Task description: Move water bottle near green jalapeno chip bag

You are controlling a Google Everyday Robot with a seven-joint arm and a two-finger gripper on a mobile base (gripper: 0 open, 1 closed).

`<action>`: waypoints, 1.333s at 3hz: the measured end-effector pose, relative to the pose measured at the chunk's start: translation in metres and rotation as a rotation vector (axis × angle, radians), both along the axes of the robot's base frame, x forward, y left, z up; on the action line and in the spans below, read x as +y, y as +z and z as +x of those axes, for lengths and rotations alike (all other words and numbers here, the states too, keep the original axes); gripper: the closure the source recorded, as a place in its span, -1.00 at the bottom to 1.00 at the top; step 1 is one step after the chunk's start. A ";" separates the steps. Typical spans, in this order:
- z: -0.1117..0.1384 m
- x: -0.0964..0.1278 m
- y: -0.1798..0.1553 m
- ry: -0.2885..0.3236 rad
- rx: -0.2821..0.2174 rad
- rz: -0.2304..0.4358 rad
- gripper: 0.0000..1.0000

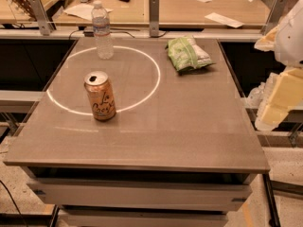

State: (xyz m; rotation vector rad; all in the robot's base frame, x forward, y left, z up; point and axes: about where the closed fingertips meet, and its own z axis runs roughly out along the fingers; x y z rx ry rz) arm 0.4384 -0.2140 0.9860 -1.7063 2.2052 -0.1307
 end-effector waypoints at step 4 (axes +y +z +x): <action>0.007 -0.028 -0.019 -0.282 -0.004 0.419 -1.00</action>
Offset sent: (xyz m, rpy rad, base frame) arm 0.0100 -0.0139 -0.0037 0.1669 0.0061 -0.1782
